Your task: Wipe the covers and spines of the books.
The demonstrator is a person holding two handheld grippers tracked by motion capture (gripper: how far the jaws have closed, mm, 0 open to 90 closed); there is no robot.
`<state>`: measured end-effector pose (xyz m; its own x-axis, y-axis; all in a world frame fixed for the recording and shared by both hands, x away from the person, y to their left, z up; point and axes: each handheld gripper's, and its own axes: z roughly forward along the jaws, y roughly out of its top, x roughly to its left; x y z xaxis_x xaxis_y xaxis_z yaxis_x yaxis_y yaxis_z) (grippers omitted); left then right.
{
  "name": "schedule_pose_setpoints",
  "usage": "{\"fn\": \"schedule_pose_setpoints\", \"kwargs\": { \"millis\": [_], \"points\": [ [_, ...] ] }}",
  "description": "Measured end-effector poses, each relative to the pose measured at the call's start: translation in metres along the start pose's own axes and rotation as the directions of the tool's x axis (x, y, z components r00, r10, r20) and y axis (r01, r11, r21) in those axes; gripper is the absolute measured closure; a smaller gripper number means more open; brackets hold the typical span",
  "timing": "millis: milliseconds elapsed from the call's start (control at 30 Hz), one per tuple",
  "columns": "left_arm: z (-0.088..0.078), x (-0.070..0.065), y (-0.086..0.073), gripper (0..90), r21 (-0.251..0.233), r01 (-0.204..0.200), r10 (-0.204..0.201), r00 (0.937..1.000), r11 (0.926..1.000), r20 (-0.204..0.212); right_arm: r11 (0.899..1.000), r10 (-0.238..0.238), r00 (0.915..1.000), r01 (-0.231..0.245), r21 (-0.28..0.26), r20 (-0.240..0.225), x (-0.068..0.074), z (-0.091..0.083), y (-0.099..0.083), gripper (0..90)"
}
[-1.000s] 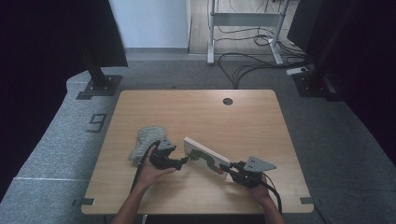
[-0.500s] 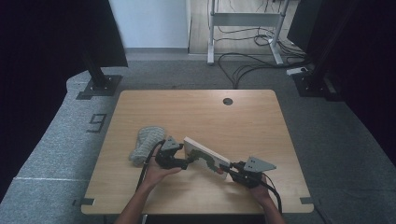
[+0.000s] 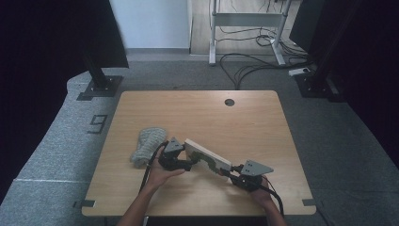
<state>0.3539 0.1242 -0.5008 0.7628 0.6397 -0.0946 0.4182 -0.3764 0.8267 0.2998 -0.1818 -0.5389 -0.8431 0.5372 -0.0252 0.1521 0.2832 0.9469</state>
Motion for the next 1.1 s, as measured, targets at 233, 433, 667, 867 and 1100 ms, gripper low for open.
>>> {"fn": "schedule_pose_setpoints", "kwargs": {
  "millis": [233,433,667,867,1100],
  "points": [
    [-0.002,-0.004,0.002,25.0,-0.037,0.006,-0.007,0.9997,0.9993,-0.024,1.000,0.002,1.0000,-0.002,0.019,0.004,0.000,0.001,-0.001,75.2],
    [-0.003,-0.004,0.003,24.8,-0.042,0.008,-0.009,0.9996,0.9991,-0.026,0.999,-0.005,0.9999,0.005,0.041,0.009,0.000,0.001,-0.003,74.3],
    [-0.005,-0.006,0.004,25.0,-0.038,0.011,-0.013,0.9988,0.9992,-0.046,0.996,-0.064,0.9976,0.063,0.063,0.024,0.001,0.003,0.001,76.9],
    [-0.009,0.001,0.005,25.8,-0.061,0.044,-0.049,0.9964,0.9971,-0.070,0.988,-0.129,0.9901,0.123,0.098,0.055,-0.008,0.015,0.009,76.0],
    [-0.015,0.002,0.006,26.4,-0.096,0.059,-0.064,0.9966,0.9936,-0.052,0.989,-0.117,0.9903,0.109,0.097,0.076,-0.019,0.020,0.012,71.8]
  ]
}}
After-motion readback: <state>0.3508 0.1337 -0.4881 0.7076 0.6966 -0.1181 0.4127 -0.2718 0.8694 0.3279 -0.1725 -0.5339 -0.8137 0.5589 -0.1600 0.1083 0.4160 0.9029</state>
